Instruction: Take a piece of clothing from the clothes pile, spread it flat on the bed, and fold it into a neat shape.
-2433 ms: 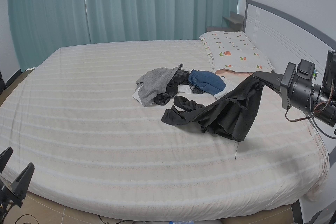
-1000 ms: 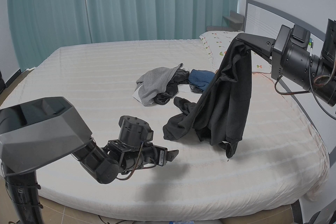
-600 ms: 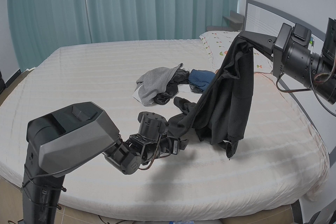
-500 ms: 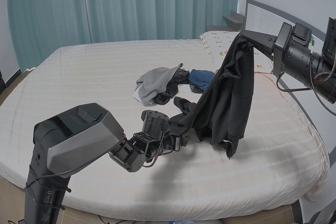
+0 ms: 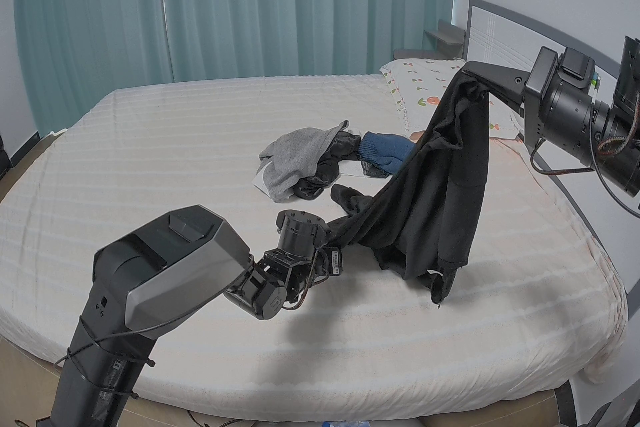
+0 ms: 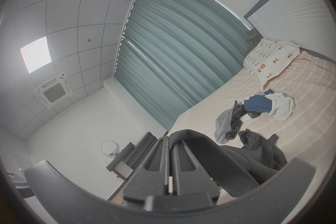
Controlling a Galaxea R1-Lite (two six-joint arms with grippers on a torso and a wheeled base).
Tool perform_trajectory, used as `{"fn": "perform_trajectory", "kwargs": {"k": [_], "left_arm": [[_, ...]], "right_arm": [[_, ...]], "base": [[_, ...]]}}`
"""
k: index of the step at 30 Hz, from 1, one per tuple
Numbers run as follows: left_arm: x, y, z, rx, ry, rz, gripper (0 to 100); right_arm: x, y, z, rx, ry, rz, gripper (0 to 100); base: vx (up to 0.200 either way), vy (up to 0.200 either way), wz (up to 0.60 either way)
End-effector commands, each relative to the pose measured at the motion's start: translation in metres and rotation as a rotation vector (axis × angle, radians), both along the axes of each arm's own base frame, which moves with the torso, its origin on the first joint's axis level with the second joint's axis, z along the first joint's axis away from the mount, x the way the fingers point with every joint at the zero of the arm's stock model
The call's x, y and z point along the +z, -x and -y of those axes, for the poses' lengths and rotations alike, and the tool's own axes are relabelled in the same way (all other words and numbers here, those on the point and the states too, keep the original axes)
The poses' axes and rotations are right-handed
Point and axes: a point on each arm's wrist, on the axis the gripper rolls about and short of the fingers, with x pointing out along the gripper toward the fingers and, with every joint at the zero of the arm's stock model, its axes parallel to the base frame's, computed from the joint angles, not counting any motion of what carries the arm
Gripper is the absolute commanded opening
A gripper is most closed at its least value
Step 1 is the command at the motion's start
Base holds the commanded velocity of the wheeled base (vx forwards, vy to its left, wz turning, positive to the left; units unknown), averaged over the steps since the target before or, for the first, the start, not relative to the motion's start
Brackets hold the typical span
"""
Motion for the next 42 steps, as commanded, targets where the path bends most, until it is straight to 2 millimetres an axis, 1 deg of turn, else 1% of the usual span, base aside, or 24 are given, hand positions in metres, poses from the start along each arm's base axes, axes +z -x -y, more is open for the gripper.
{"fn": "perform_trajectory", "kwargs": {"k": [1,4,5,6,7,8,9,11,13,16,18,19,22,23,25,26,29,30,32,34,36,37,39,42], "left_arm": [[0.081,0.038,-0.026,0.034,0.093,0.038,0],[0.128,0.058,-0.039,0.05,0.149,0.052,0],[0.136,0.061,-0.041,0.055,0.163,0.053,0],[0.162,0.071,-0.047,0.066,0.218,0.053,0],[0.183,0.08,-0.053,0.059,0.256,0.054,0],[0.183,0.08,-0.053,0.059,0.256,0.054,0],[0.221,0.099,-0.066,0.01,0.311,0.059,0],[0.236,0.107,-0.073,-0.002,0.322,0.064,0],[0.26,0.123,-0.084,-0.017,0.336,0.07,0],[0.276,0.133,-0.093,-0.008,0.356,0.08,0],[0.276,0.133,-0.093,-0.008,0.356,0.08,0],[0.284,0.139,-0.106,0.031,0.401,0.089,0],[0.277,0.142,-0.116,0.072,0.432,0.062,0],[0.272,0.142,-0.117,0.08,0.438,0.044,0],[0.271,0.142,-0.117,0.081,0.438,0.041,0],[0.257,0.143,-0.117,0.101,0.447,0.01,0],[0.241,0.152,-0.112,0.096,0.459,-0.019,0],[0.24,0.159,-0.107,0.075,0.47,-0.03,0],[0.238,0.162,-0.105,0.071,0.479,-0.042,0],[0.229,0.165,-0.105,0.087,0.499,-0.09,0],[0.225,0.166,-0.105,0.093,0.502,-0.106,0],[0.217,0.168,-0.106,0.098,0.5,-0.135,0],[0.211,0.17,-0.106,0.096,0.497,-0.149,0],[0.203,0.173,-0.108,0.097,0.498,-0.169,0]], "right_arm": [[-0.025,-0.02,0.008,-0.053,0.039,-0.081,0],[-0.04,-0.033,0.004,-0.062,0.061,-0.13,0],[-0.042,-0.035,0.003,-0.062,0.064,-0.135,0],[-0.049,-0.04,0.001,-0.064,0.073,-0.155,0],[-0.052,-0.045,-0.001,-0.064,0.078,-0.166,0],[-0.052,-0.045,-0.001,-0.064,0.078,-0.166,0],[-0.052,-0.053,-0.004,-0.067,0.077,-0.161,0],[-0.047,-0.054,-0.005,-0.072,0.07,-0.142,0],[-0.029,-0.059,0.0,-0.107,0.043,-0.089,0],[-0.006,-0.06,0.012,-0.153,0.007,-0.016,0],[-0.006,-0.06,0.012,-0.153,0.007,-0.016,0],[0.017,-0.056,0.024,-0.181,-0.022,0.05,0],[0.011,-0.055,0.024,-0.184,0.007,0.037,0],[0.005,-0.055,0.023,-0.183,0.024,0.019,0],[0.004,-0.055,0.023,-0.185,0.027,0.015,0],[-0.021,-0.057,0.022,-0.183,0.074,-0.05,0],[-0.047,-0.056,0.021,-0.178,0.106,-0.13,0],[-0.056,-0.054,0.021,-0.177,0.119,-0.158,0],[-0.064,-0.051,0.021,-0.172,0.135,-0.182,0],[-0.08,-0.046,0.021,-0.168,0.159,-0.233,0],[-0.083,-0.045,0.021,-0.168,0.161,-0.246,0],[-0.09,-0.043,0.023,-0.169,0.16,-0.276,0],[-0.097,-0.04,0.023,-0.168,0.155,-0.311,0],[-0.103,-0.035,0.024,-0.166,0.094,-0.371,0]], "base": [[0.0,0.0,0.0],[0.0,0.0,0.0],[0.0,0.0,0.0],[0.0,0.0,0.0],[0.0,0.0,0.0],[0.0,0.0,0.0],[0.0,0.0,0.0],[0.0,0.0,0.0],[0.0,0.0,0.0],[0.0,0.0,0.0],[0.0,0.0,0.0],[0.0,0.0,0.0],[0.0,0.0,0.0],[0.0,0.0,0.0],[0.0,0.0,0.0],[0.0,0.0,0.0],[0.0,0.0,0.0],[0.0,0.0,0.0],[0.0,0.0,0.0],[0.0,0.0,0.0],[0.0,0.0,0.0],[0.0,0.0,0.0],[0.0,0.0,0.0],[0.0,0.0,0.0]]}}
